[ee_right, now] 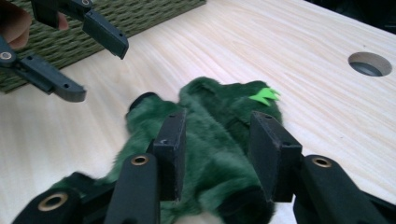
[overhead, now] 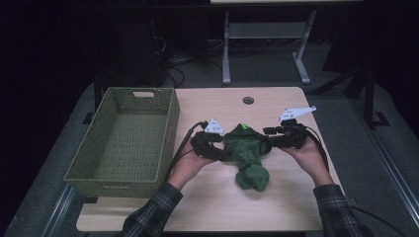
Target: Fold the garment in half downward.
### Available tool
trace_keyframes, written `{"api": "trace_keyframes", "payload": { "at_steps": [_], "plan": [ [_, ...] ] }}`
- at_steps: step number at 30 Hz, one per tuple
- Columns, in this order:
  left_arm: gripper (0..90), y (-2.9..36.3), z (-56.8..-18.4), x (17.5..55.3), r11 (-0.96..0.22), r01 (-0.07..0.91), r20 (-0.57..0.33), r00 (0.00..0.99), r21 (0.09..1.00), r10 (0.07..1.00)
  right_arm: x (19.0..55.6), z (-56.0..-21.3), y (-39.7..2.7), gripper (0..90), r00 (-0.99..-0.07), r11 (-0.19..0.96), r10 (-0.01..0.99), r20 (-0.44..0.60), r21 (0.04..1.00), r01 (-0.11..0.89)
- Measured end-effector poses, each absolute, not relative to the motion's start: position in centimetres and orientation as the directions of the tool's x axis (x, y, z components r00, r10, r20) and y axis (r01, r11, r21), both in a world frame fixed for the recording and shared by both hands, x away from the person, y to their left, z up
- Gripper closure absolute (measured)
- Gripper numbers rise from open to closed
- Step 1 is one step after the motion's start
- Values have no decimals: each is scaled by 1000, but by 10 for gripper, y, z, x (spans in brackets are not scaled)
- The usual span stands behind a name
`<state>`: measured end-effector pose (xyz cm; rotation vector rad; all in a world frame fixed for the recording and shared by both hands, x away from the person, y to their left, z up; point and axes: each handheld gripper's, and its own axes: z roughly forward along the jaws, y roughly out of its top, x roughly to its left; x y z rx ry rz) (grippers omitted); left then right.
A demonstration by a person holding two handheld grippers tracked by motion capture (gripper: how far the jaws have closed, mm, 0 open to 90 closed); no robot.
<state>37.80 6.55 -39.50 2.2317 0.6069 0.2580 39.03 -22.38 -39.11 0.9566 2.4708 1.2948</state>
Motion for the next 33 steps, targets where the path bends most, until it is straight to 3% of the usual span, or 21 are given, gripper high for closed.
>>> {"api": "trace_keyframes", "payload": {
  "at_steps": [14, 24, 33],
  "plan": [
    [455, 56, -421, 439, -561, 384, -19, 836, 733, 548, 439, -422, -225, 547, -732, 420, 665, 148, 737, 530],
    [509, 52, -453, 456, -571, 408, -33, 832, 712, 554, 451, -450, -216, 531, -739, 454, 655, 154, 702, 549],
    [610, 45, -461, 462, -599, 407, -20, 837, 690, 546, 455, -462, -208, 610, -724, 465, 675, 143, 679, 568]
  ]
}}
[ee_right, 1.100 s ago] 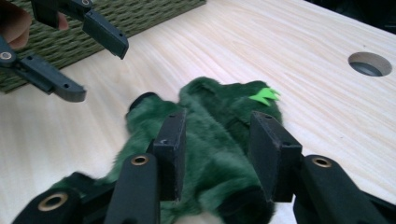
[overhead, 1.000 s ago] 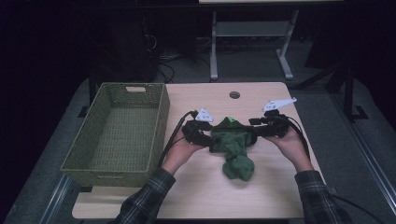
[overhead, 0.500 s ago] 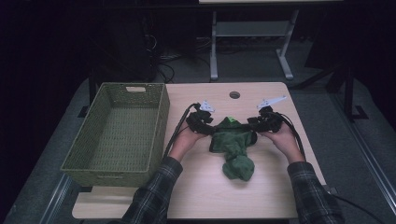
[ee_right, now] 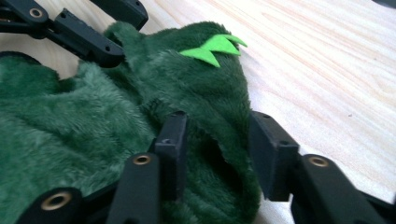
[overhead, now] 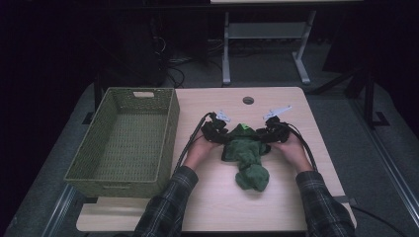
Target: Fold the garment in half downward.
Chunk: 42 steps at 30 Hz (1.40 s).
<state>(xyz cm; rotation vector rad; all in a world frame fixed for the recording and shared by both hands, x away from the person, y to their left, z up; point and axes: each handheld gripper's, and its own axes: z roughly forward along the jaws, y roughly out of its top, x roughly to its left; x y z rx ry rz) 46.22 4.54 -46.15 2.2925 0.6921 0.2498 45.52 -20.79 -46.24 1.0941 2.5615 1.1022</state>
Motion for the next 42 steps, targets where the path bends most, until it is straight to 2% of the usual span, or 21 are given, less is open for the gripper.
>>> {"api": "trace_keyframes", "payload": {
  "at_steps": [4, 8, 10, 16, 25, 42],
  "plan": [
    [688, 42, -464, 463, -617, 398, -15, 847, 679, 531, 457, -464, -210, 685, -713, 448, 682, 161, 679, 581],
    [804, 39, -462, 461, -614, 395, -14, 848, 684, 530, 457, -464, -212, 831, -706, 442, 687, 172, 672, 594],
    [839, 39, -459, 459, -610, 390, -19, 852, 690, 524, 456, -462, -214, 849, -708, 435, 683, 182, 677, 594],
    [852, 39, -445, 455, -589, 375, -15, 851, 716, 524, 450, -446, -218, 861, -704, 415, 688, 176, 701, 581],
    [852, 39, -417, 449, -498, 366, -71, 854, 786, 515, 440, -418, -231, 862, -698, 370, 697, 165, 752, 546],
    [851, 40, -386, 410, -514, 311, -67, 897, 799, 438, 395, -390, -240, 862, -738, 391, 661, 134, 778, 491]
  ]
}}
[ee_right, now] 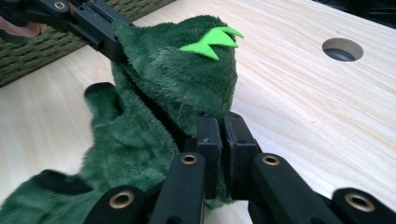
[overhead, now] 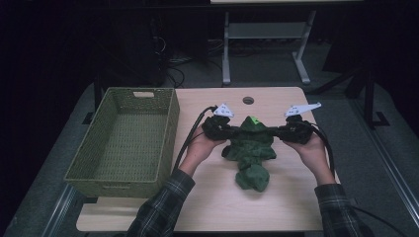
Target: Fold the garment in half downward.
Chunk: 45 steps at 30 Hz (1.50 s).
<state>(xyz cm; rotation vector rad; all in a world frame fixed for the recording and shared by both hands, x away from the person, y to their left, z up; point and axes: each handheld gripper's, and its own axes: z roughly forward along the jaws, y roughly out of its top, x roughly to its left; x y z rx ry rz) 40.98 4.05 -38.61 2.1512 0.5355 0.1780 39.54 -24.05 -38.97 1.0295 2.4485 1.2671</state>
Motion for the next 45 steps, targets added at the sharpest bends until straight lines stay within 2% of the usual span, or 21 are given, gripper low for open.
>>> {"api": "trace_keyframes", "payload": {
  "at_steps": [10, 23, 37, 45],
  "plan": [
    [851, 46, -376, 382, -535, 254, -35, 922, 806, 385, 360, -386, -241, 866, -755, 371, 644, 123, 813, 449],
    [851, 49, -376, 348, -528, 210, -38, 947, 823, 318, 317, -392, -249, 870, -774, 371, 623, 115, 827, 422],
    [852, 47, -404, 312, -591, 180, -51, 972, 787, 229, 277, -414, -250, 869, -791, 414, 595, 139, 791, 450],
    [850, 47, -424, 300, -624, 197, -89, 976, 756, 201, 262, -428, -248, 869, -797, 432, 581, 165, 768, 473]
  ]
}}
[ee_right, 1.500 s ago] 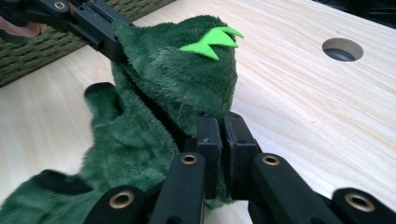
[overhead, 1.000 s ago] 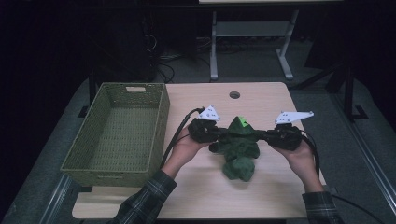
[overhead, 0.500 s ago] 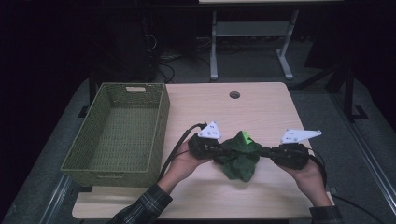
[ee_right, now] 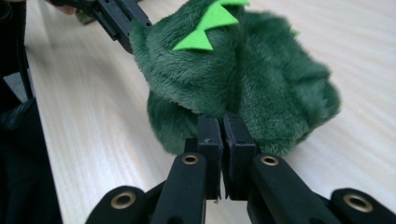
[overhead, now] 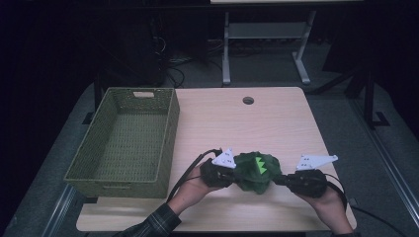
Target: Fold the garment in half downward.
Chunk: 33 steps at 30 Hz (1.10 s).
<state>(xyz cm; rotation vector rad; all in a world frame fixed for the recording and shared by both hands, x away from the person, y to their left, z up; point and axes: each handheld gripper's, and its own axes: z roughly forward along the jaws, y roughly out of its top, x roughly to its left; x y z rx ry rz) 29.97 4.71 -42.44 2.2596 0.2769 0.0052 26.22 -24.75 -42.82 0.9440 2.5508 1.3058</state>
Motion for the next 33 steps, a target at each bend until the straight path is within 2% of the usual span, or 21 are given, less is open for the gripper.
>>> {"api": "trace_keyframes", "payload": {
  "at_steps": [10, 15, 20, 22, 29, 33],
  "plan": [
    [849, 45, -450, 295, -683, 224, -126, 973, 695, 191, 253, -447, -234, 868, -808, 488, 559, 187, 714, 502],
    [852, 43, -457, 298, -707, 219, -104, 974, 673, 202, 256, -457, -226, 867, -812, 518, 548, 199, 682, 516],
    [853, 40, -461, 302, -732, 183, -38, 977, 656, 210, 259, -462, -222, 867, -807, 541, 564, 173, 661, 520],
    [850, 39, -462, 303, -720, 201, -55, 974, 664, 220, 260, -463, -221, 863, -812, 548, 561, 163, 661, 512],
    [641, 46, -446, 292, -676, 230, -120, 971, 700, 206, 254, -452, -229, 741, -807, 513, 564, 176, 691, 509],
    [578, 52, -434, 287, -650, 232, -136, 971, 723, 195, 249, -439, -236, 659, -809, 478, 560, 180, 727, 492]
  ]
}}
